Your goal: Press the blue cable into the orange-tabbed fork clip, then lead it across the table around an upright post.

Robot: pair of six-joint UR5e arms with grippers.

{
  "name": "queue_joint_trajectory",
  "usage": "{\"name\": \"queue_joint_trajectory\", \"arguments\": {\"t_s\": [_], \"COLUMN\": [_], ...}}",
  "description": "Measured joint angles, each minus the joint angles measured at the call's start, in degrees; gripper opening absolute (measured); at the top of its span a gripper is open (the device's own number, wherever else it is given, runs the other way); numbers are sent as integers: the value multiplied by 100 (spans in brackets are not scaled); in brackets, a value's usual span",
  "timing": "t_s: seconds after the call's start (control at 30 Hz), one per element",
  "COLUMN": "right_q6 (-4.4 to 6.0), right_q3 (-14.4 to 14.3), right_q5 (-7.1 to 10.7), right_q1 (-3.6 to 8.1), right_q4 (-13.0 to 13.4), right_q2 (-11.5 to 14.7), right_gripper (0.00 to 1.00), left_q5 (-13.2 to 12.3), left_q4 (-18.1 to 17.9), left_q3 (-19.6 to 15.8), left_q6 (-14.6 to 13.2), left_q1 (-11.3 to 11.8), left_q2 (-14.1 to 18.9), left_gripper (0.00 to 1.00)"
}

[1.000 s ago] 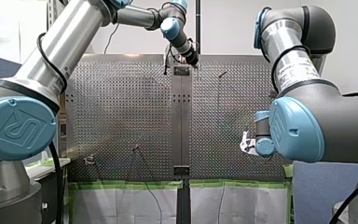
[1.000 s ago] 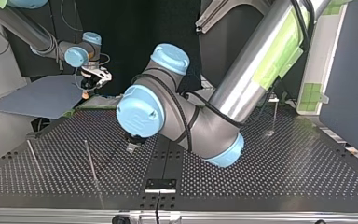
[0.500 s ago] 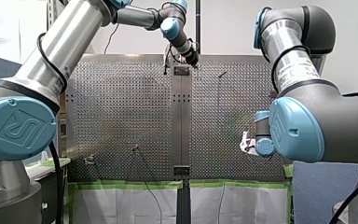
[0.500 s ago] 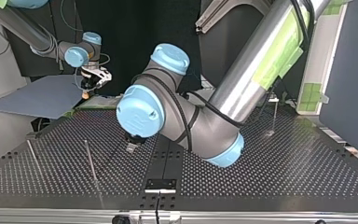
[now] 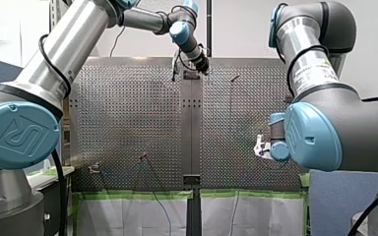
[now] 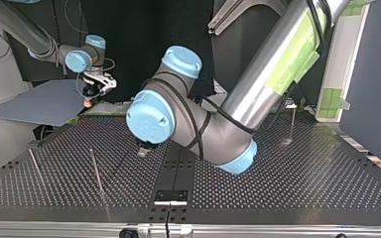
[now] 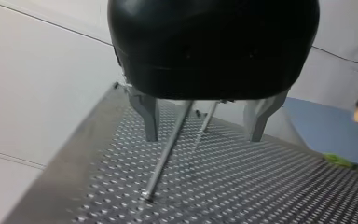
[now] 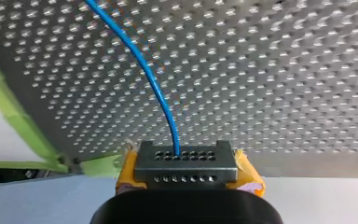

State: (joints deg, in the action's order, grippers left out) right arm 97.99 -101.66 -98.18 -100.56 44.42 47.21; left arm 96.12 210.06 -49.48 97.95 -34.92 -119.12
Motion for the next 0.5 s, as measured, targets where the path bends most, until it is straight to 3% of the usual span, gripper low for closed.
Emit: {"name": "queue_joint_trajectory", "arguments": {"t_s": [0.3,0.5], "right_q6": [42,97], "right_q3": [1,9], "right_q5": [102,329], "right_q1": [-45,-57], "right_q4": [-290,-554], "right_q2": [529,899], "right_gripper": [0,0], "left_q5": [312,576], "left_q4": [-60,-347], "left_q3": [-173,-477], "left_q6": [-32,-85], "left_q1": [-69,-102], "left_q2": [3,14], "left_gripper": [88,88]}}
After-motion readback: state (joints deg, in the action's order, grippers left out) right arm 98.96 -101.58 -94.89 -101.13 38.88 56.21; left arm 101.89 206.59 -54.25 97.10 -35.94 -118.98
